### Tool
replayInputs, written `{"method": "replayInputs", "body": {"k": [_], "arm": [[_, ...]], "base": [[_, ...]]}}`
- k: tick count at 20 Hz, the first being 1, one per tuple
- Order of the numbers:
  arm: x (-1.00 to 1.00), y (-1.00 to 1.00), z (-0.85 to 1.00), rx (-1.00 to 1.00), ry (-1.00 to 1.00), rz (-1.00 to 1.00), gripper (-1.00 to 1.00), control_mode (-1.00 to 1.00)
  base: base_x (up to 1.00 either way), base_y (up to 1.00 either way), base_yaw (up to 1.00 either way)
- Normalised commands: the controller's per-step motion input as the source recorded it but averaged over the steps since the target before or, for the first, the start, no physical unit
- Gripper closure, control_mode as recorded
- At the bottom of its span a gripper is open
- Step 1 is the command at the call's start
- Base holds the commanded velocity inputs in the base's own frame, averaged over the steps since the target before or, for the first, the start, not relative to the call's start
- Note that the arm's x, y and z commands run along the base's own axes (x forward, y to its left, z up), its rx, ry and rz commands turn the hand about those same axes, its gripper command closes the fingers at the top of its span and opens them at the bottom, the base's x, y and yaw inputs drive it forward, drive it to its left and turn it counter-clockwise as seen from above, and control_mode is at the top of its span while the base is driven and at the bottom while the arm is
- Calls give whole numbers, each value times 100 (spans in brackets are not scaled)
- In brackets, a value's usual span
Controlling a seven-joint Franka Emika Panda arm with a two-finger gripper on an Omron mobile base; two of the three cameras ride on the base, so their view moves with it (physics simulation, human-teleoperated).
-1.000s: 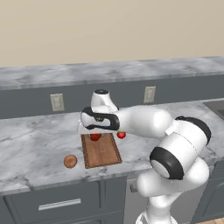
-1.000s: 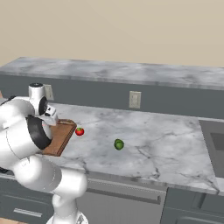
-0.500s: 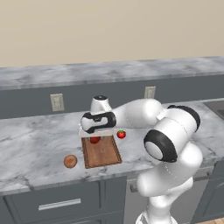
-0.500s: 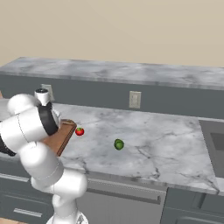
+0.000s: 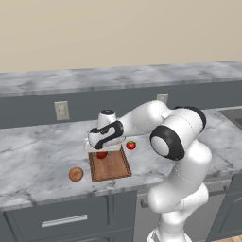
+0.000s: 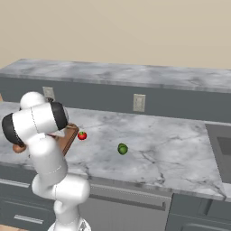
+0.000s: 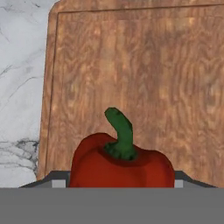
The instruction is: Place the avocado, onion, tomato, and bell pepper on the cutting board.
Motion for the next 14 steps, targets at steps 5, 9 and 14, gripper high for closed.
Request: {"method": "replayInputs", "body": {"k": [5,9,14], "arm": [[5,4,-39,0,0,0,100,-100],[0,1,-13,0,0,0,-100,-100],[-2,0,0,0,0,0,-100,-100]], "base": [[0,0,0],[0,0,0],[0,0,0]]}}
